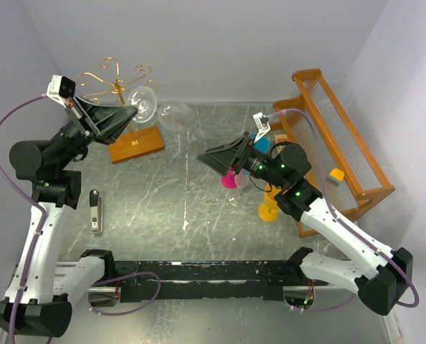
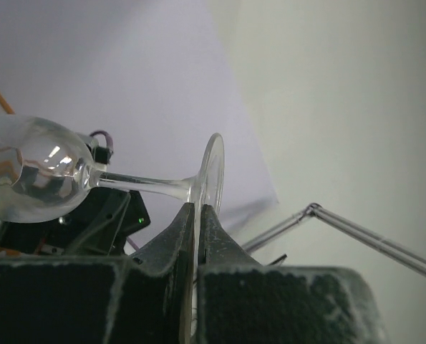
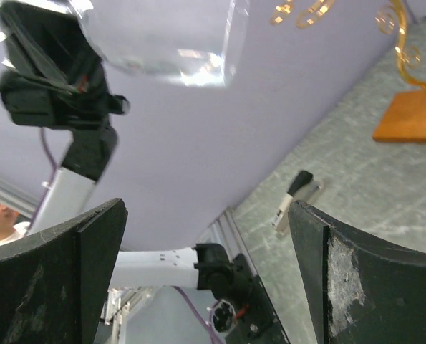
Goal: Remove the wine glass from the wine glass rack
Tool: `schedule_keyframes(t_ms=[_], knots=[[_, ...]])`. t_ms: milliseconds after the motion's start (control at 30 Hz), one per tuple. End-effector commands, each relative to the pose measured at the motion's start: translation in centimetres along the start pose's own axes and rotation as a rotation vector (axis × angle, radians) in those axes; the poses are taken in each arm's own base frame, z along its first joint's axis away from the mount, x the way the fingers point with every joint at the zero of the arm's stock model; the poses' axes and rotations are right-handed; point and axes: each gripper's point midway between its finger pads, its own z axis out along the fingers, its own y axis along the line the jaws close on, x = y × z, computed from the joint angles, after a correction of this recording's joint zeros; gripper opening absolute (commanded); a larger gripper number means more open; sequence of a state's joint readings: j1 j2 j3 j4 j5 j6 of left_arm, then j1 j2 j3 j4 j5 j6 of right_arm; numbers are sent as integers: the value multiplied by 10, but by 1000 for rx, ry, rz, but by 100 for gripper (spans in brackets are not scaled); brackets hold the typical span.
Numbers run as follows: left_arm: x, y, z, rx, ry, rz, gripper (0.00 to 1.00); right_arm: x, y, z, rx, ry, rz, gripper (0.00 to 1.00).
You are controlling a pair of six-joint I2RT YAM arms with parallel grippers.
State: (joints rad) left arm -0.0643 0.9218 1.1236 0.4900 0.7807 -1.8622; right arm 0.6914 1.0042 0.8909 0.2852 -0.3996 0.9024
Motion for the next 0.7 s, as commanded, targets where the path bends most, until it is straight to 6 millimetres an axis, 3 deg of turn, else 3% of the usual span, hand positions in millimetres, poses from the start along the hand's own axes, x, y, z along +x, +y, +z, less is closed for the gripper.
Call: schedule_keyframes(t_ms=[0,200,467,667], knots=[[36,-36,-12,155,109,0,7,-32,48,3,-215,-125,-22,95],[47,-36,-21,220,148,-74,7,-44,64,2,-321,-206,-21,92],[53,-48,-31,308,179,-145,7,-48,71,2,-376,-228,-38,87],[57,-45,-34,312,198,-181,7,-52,82,-3,-430,-253,-62,83]])
